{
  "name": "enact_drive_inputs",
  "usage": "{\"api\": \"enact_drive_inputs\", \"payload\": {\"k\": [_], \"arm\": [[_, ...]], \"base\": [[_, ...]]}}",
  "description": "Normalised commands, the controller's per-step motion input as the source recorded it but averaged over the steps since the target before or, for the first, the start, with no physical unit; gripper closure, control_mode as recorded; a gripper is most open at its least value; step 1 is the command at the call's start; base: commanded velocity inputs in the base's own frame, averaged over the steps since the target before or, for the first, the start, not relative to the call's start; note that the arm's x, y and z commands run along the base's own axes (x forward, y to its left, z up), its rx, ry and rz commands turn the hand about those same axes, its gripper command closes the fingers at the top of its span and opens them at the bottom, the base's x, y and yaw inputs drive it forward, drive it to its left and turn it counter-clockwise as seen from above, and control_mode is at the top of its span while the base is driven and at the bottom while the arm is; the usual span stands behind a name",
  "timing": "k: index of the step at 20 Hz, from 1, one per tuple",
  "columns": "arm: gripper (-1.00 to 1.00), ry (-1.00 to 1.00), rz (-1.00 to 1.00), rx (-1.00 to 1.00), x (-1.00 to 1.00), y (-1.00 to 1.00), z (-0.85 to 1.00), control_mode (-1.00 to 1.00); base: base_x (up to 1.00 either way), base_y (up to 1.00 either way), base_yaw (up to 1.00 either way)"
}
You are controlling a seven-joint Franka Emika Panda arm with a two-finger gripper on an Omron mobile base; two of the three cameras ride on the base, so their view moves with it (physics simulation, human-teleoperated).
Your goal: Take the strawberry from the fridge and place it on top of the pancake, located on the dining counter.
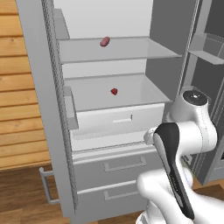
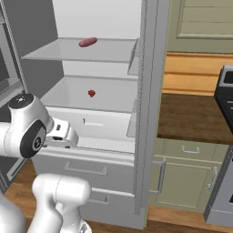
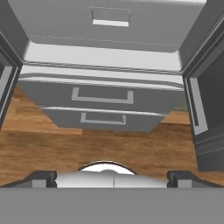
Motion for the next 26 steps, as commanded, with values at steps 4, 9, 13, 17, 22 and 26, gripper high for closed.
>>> {"api": "enact_drive_inputs", "payload": {"k": [4, 9, 13, 17, 22, 26], "arm": [[-1.00, 0.00, 0.00, 0.00, 0.00, 0.00, 0.00, 1.00], [-1.00, 0.00, 0.00, 0.00, 0.00, 0.00, 0.00, 1.00], [-1.00, 0.00, 0.00, 0.00, 0.00, 0.00, 0.00, 1.00], [-1.00, 0.00, 0.00, 0.00, 0.00, 0.00, 0.00, 1.00], [-1.00, 0.00, 0.00, 0.00, 0.00, 0.00, 0.00, 1.00], [-1.00, 0.00, 0.00, 0.00, 0.00, 0.00, 0.00, 1.00]], "base": [[0.53, 0.25, 0.00], [0.61, 0.28, 0.00], [0.58, 0.28, 0.00], [0.55, 0.13, 0.00], [0.48, 0.23, 0.00], [0.40, 0.39, 0.00]]}}
